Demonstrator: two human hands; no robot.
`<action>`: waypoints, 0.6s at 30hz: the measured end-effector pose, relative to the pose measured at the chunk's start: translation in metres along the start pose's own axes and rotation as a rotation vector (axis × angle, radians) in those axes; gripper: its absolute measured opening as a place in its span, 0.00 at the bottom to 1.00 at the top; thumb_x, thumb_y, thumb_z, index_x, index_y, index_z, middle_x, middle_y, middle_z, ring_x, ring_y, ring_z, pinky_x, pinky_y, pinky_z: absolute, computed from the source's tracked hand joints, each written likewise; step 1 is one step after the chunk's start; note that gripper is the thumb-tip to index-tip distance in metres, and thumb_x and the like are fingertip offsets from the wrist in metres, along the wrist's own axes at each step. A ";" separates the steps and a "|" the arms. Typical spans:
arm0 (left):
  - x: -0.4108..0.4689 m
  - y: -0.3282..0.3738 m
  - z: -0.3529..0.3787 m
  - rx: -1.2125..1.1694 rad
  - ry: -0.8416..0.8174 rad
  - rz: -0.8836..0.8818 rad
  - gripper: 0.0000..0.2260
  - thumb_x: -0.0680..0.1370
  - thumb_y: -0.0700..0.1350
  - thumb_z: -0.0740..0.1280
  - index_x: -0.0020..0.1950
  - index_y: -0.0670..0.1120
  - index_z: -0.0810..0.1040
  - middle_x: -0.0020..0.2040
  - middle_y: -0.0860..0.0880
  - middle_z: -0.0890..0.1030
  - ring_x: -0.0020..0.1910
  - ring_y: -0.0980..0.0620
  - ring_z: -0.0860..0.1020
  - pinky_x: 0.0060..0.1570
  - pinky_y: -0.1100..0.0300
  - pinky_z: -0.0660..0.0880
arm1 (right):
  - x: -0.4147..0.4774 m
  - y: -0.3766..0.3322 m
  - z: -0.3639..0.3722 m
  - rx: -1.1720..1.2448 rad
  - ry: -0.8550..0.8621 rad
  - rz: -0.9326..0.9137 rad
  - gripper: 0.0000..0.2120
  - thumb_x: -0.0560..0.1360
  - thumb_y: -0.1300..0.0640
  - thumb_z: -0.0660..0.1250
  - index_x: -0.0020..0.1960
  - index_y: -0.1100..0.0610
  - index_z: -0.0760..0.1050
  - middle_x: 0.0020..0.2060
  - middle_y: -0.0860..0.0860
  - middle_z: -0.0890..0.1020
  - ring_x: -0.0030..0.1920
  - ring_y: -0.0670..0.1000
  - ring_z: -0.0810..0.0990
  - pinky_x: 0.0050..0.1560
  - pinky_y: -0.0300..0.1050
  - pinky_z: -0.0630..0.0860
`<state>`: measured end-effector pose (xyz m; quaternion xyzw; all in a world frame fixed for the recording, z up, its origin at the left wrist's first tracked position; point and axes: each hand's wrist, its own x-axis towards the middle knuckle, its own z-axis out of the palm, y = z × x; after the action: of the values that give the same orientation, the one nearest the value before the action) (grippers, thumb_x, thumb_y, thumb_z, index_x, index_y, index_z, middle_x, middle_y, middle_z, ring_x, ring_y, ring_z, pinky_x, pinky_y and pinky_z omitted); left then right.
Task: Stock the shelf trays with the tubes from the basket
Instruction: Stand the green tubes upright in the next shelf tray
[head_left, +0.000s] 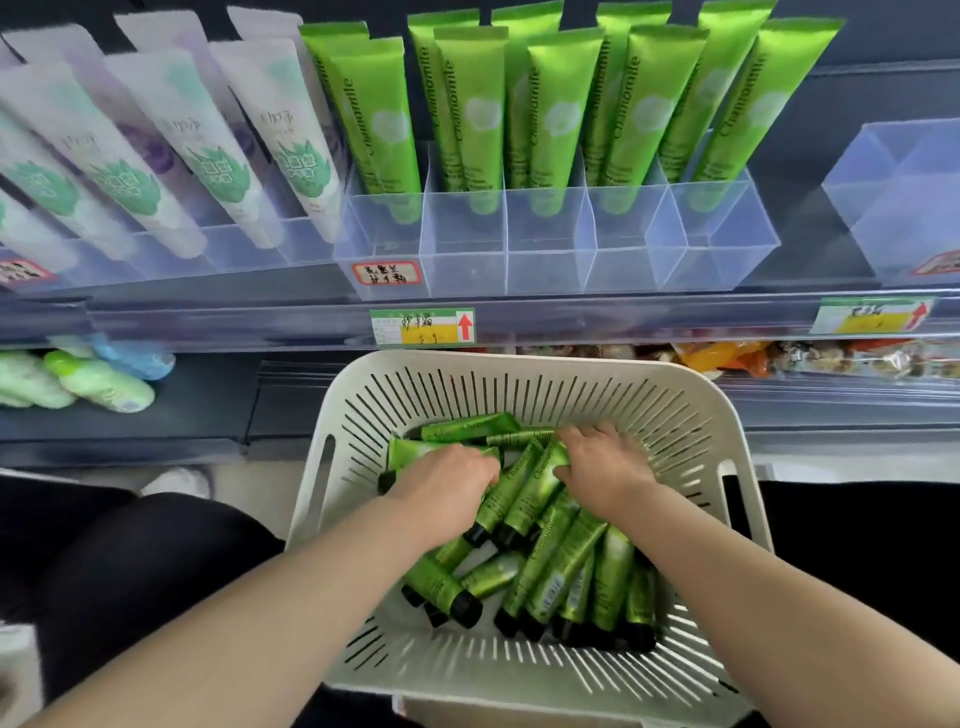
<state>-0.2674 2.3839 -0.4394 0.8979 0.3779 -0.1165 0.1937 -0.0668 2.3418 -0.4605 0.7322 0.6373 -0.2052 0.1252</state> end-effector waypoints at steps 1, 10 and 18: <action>0.001 -0.001 0.001 -0.011 0.006 -0.003 0.15 0.77 0.33 0.62 0.58 0.49 0.77 0.53 0.51 0.78 0.50 0.52 0.75 0.46 0.56 0.75 | 0.003 -0.001 0.003 -0.026 -0.005 0.009 0.26 0.77 0.43 0.61 0.70 0.54 0.62 0.68 0.54 0.70 0.69 0.57 0.63 0.68 0.57 0.63; 0.000 -0.012 0.016 -0.064 -0.001 -0.039 0.15 0.79 0.34 0.62 0.62 0.50 0.76 0.55 0.52 0.79 0.51 0.52 0.77 0.49 0.54 0.78 | 0.012 -0.013 0.019 0.033 -0.043 0.029 0.37 0.68 0.41 0.72 0.70 0.51 0.61 0.65 0.51 0.72 0.67 0.55 0.62 0.64 0.58 0.61; -0.004 -0.015 0.011 -0.138 0.065 -0.098 0.12 0.80 0.39 0.61 0.61 0.49 0.78 0.57 0.51 0.79 0.55 0.52 0.77 0.54 0.55 0.76 | 0.011 -0.022 0.018 0.061 -0.115 -0.017 0.22 0.73 0.36 0.63 0.62 0.46 0.71 0.60 0.49 0.74 0.64 0.55 0.63 0.61 0.58 0.61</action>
<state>-0.2816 2.3865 -0.4521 0.8662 0.4345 -0.0701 0.2367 -0.0896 2.3472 -0.4799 0.7171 0.6288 -0.2675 0.1374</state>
